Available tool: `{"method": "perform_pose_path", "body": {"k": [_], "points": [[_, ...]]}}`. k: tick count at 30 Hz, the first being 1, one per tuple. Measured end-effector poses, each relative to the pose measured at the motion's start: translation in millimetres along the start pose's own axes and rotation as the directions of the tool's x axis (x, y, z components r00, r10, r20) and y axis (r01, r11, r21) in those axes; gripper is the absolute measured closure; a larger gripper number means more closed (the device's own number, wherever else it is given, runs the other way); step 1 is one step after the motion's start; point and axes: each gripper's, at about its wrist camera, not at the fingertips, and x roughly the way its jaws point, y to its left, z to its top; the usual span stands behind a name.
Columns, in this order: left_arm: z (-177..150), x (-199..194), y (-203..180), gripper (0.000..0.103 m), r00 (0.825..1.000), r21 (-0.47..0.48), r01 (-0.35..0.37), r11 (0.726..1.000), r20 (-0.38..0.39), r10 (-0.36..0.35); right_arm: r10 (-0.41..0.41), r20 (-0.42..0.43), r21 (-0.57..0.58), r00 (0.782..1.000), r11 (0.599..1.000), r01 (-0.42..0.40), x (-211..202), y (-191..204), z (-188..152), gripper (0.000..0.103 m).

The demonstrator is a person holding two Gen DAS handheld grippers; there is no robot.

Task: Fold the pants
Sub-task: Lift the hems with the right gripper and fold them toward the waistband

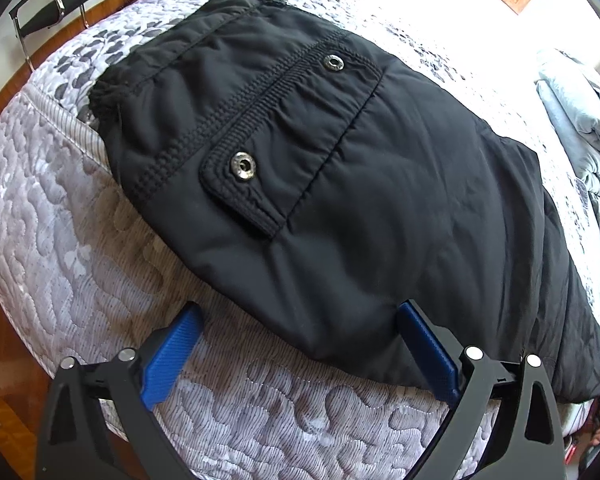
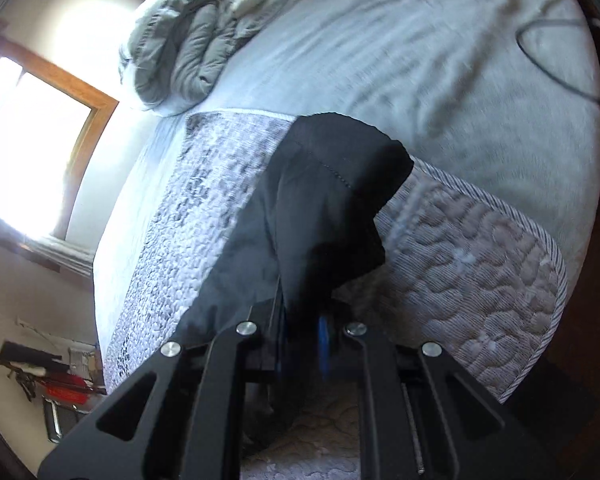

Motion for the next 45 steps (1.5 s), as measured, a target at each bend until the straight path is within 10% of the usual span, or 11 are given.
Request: {"method": "perform_pose_path", "body": {"k": [23, 45], "points": [[-12, -26, 43, 0.004, 0.999, -0.036, 0.032, 0.999, 0.03, -0.031, 0.075, 0.084, -0.48, 0.994, 0.877, -0.025, -40, 197, -52, 0.092], [-22, -83, 86, 0.004, 0.993, -0.081, 0.082, 0.993, 0.092, -0.074, -0.04, -0.061, -0.855, 0.997, 0.518, -0.032, 28, 301, -218, 0.091]]}}
